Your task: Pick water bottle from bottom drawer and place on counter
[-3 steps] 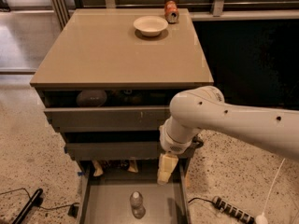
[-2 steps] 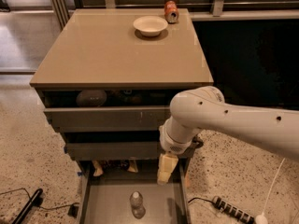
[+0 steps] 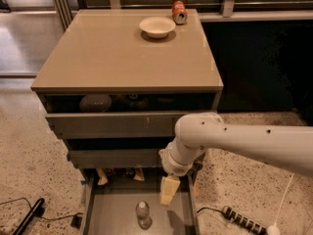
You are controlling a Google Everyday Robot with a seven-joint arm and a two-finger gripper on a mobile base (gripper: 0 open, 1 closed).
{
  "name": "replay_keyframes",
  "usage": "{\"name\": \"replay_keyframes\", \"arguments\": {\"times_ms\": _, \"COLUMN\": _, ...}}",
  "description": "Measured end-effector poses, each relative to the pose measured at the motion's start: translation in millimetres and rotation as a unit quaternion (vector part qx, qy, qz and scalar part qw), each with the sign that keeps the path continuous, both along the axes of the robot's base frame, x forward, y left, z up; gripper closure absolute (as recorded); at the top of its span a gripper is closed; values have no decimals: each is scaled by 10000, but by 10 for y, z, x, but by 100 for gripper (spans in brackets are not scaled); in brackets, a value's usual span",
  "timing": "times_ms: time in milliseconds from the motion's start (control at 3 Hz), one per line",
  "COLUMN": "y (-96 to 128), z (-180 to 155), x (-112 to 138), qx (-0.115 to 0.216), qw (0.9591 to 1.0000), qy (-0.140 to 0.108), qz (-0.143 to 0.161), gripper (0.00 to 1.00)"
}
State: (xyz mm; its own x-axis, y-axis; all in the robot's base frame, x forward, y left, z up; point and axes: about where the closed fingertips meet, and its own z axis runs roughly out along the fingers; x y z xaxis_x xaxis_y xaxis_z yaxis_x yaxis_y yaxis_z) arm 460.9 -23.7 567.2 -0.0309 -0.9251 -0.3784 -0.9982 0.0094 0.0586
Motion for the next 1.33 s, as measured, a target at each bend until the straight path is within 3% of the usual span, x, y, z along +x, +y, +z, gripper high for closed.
{"name": "replay_keyframes", "arguments": {"times_ms": 333, "y": 113, "z": -305, "x": -73, "qx": 43, "qw": 9998, "qy": 184, "qz": 92, "gripper": 0}}
{"name": "replay_keyframes", "arguments": {"times_ms": 667, "y": 117, "z": -323, "x": -80, "qx": 48, "qw": 9997, "qy": 202, "qz": 94, "gripper": 0}}
{"name": "replay_keyframes", "arguments": {"times_ms": 1000, "y": 116, "z": -401, "x": 1, "qx": 104, "qw": 9998, "qy": 149, "qz": -60, "gripper": 0}}
{"name": "replay_keyframes", "arguments": {"times_ms": 1333, "y": 153, "z": -486, "x": 218, "qx": 153, "qw": 9993, "qy": -126, "qz": -310, "gripper": 0}}
